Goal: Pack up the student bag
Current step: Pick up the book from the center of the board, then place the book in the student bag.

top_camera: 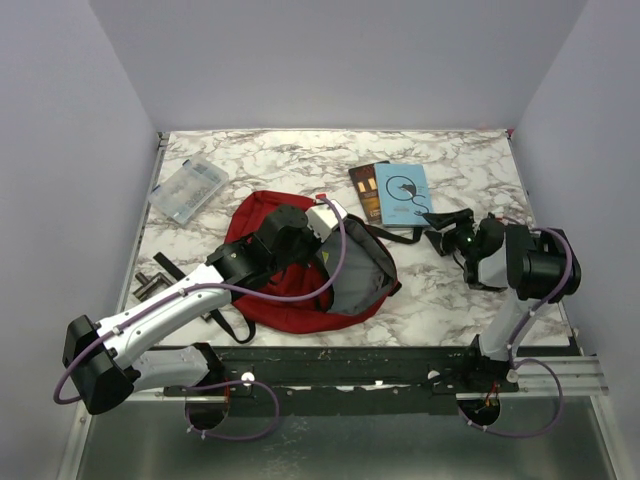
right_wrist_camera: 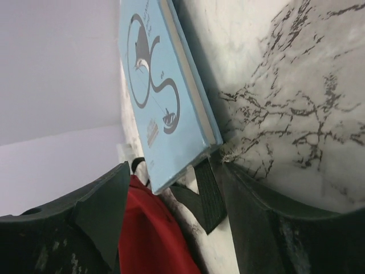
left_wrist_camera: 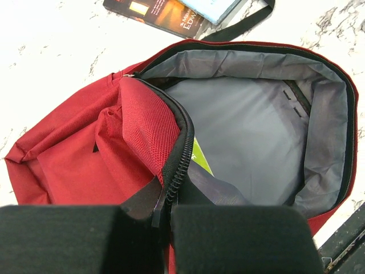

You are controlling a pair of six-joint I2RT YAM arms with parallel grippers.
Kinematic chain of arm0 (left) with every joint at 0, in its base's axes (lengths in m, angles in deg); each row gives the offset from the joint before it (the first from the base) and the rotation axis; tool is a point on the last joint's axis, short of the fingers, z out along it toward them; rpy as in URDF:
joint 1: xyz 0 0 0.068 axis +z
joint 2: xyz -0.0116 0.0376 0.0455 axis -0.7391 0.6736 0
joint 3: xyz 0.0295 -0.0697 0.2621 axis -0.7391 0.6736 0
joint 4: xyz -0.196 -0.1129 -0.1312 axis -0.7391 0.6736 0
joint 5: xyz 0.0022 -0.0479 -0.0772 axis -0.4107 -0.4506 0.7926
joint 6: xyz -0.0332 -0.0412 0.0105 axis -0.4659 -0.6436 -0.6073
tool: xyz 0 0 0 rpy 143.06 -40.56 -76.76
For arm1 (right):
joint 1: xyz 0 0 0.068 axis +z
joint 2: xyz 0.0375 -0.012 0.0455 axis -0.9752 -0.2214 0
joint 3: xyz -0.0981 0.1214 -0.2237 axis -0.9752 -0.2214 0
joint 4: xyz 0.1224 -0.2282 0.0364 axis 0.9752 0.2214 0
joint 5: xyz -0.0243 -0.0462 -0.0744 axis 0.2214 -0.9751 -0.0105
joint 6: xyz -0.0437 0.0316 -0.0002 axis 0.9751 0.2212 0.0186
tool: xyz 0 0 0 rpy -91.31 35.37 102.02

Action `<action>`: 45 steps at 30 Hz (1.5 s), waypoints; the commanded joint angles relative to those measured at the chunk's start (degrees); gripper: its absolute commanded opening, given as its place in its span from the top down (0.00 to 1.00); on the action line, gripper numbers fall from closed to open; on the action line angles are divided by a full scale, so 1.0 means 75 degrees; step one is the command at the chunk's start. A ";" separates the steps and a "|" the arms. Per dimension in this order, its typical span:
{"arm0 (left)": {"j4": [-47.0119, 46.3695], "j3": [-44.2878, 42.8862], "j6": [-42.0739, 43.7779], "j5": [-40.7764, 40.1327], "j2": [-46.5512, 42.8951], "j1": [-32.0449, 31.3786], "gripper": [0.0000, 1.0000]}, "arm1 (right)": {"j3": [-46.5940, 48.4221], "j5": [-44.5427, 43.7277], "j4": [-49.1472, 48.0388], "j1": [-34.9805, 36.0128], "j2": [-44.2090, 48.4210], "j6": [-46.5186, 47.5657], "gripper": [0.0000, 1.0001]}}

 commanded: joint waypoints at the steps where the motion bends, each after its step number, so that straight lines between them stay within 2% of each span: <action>1: -0.0152 -0.0007 -0.0177 0.0119 -0.0102 0.0007 1.00 | -0.0155 0.0025 -0.2247 -0.0029 -0.1156 -0.0973 0.34; 4: -0.0069 -0.0093 -0.0213 0.0060 0.0028 0.0007 1.00 | -0.0018 -0.0170 -0.2970 -0.0027 -0.1774 -0.1247 0.43; 11: -0.0120 -0.0066 -0.0230 -0.0023 0.0181 0.0007 1.00 | 0.0512 -0.0262 -0.3436 -0.0032 -0.2527 -0.1462 0.60; 14: -0.0169 -0.0055 -0.0254 -0.0070 0.0200 0.0006 1.00 | 0.0751 -0.0068 -0.3703 -0.0028 -0.2652 -0.1614 0.76; 19: -0.0238 -0.0060 -0.0353 -0.0215 0.0287 0.0018 1.00 | 0.0876 0.0439 -0.3526 -0.0089 -0.1757 -0.1818 0.98; 21: -0.0290 -0.0041 -0.0379 -0.0327 0.0287 0.0050 1.00 | 0.0880 0.0757 -0.3087 -0.0195 -0.1128 -0.1840 1.00; 26: -0.0338 -0.0055 -0.0643 -0.0380 0.0156 0.0332 1.00 | 0.1031 0.1994 -0.1327 -0.0353 0.0763 -0.1294 1.00; 29: -0.0376 -0.0032 -0.0804 -0.0229 -0.0046 0.0672 1.00 | 0.1177 0.2514 0.0857 -0.0353 0.2111 -0.0131 1.00; 32: -0.0326 -0.0137 -0.0933 0.0077 -0.0195 0.1059 1.00 | 0.1586 0.2825 0.3964 -0.0347 0.3257 0.1685 1.00; 37: -0.0246 -0.0138 -0.0472 0.0441 -0.0561 0.1267 1.00 | 0.1947 0.3028 0.7888 -0.0251 0.5136 0.3846 1.00; 42: -0.0519 0.0153 0.0058 0.0639 -0.0801 0.1345 1.00 | 0.2000 0.3395 1.0090 -0.0138 0.6704 0.4671 1.00; 45: -0.0603 0.0260 0.0275 0.0534 -0.0790 0.1358 1.00 | 0.2049 0.3547 1.0965 0.0379 0.6992 0.4984 1.00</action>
